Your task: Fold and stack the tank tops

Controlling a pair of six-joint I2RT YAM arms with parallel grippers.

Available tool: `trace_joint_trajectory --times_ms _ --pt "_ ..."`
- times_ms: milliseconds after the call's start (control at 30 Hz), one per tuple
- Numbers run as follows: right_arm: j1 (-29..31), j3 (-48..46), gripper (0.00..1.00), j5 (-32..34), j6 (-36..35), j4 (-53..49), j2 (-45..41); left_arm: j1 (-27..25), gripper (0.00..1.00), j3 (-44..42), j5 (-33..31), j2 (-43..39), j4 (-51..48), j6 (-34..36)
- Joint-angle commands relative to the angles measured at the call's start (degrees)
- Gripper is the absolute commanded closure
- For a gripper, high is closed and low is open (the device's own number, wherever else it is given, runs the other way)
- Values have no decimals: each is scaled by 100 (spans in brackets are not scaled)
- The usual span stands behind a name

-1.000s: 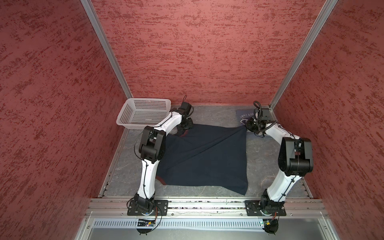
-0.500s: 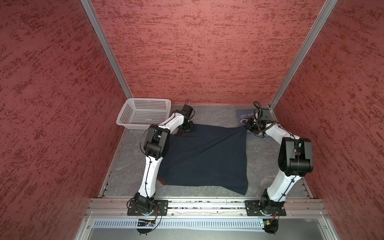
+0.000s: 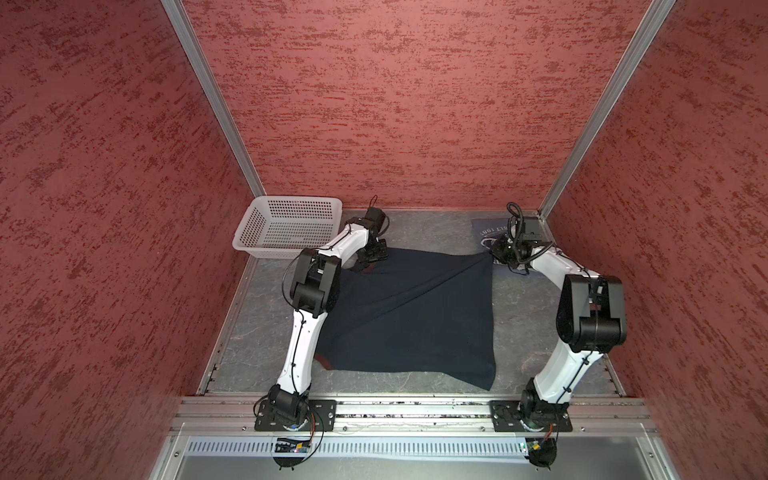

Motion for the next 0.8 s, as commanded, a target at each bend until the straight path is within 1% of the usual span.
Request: trace_joint_trajectory --times_ms 0,100,367,567,633,767 --pt "-38 -38 100 58 -46 110 -132 -3 59 106 92 132 166 40" --pt "-36 -38 100 69 -57 104 -143 -20 68 92 60 69 246 40" --pt "-42 -20 100 101 -50 86 -139 -56 86 54 -64 -137 356 64" --pt "-44 -20 100 153 -55 62 -177 -68 97 -163 -249 -435 502 58" --pt "-38 -19 100 180 -55 42 -204 -80 100 -348 -326 -648 602 41" --pt "-39 -33 100 225 -59 -30 -428 -128 100 -884 -645 -1392 849 -3"
